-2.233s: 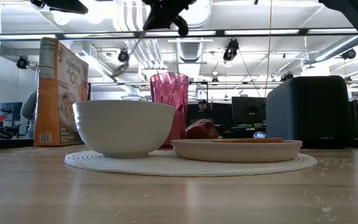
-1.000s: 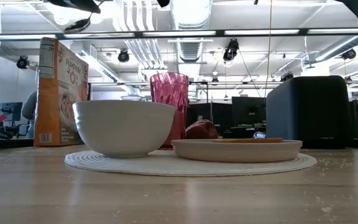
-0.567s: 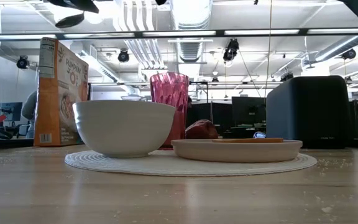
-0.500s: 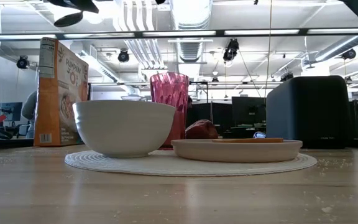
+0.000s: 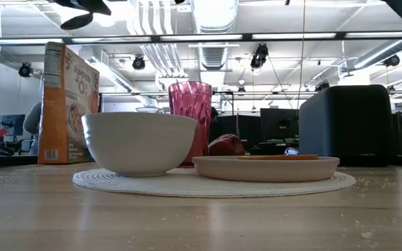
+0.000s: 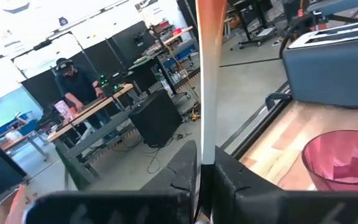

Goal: Arrange a breakfast setting
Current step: Put the orange spoon to the left of the white table mat on the table

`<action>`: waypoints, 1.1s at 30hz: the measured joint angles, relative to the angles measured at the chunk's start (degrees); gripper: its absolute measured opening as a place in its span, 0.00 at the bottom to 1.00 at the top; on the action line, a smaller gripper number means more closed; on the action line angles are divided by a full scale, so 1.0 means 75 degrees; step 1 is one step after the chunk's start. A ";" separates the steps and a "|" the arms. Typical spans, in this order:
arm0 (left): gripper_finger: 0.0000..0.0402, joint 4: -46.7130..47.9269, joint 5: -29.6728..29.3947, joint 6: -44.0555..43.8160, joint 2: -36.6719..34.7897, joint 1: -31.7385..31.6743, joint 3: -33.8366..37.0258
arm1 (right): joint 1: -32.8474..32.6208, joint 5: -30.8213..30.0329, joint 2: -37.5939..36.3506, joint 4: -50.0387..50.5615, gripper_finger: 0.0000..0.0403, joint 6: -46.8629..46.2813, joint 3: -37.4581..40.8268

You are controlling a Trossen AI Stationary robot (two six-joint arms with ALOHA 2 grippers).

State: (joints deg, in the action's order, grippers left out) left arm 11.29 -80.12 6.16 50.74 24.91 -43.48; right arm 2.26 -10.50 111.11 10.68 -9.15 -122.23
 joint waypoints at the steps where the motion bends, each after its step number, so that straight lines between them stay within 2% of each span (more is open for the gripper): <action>1: 0.01 -0.0015 0.0063 0.0021 -0.0010 -0.0001 0.0000 | 0.0000 0.0000 0.0000 -0.0003 0.02 0.0003 0.0000; 11: 0.00 -0.0188 0.0383 0.0260 -0.0111 -0.0003 0.0005 | 0.0022 -0.0017 -0.0071 0.0529 0.05 0.0009 -0.0012; 15: 0.00 -0.0217 0.0695 0.0250 -0.0267 -0.0006 0.0009 | 0.0072 0.0006 -0.0164 0.1136 0.13 0.0013 -0.0015; 22: 0.00 -0.0287 0.0652 0.0189 -0.0514 -0.0006 0.0000 | 0.0067 0.0030 -0.0291 0.1984 0.30 0.0026 0.0006; 27: 0.00 -0.0182 0.0806 0.0283 -0.0719 -0.0006 -0.0003 | 0.0067 0.0002 -0.0445 0.2788 0.38 -0.0020 -0.0003; 29: 0.00 0.0090 0.1178 0.0294 -0.0795 -0.0006 -0.0003 | 0.0068 0.0000 -0.0471 0.3255 0.40 -0.0023 -0.0003; 33: 0.00 0.0465 0.2467 0.0227 -0.0968 -0.0015 -0.0003 | 0.0102 -0.0003 -0.0683 0.4181 0.40 -0.0029 0.0006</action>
State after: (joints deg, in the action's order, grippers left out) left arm 14.77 -61.62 7.86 43.49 24.80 -43.51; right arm 3.03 -10.52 105.99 42.03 -9.37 -122.19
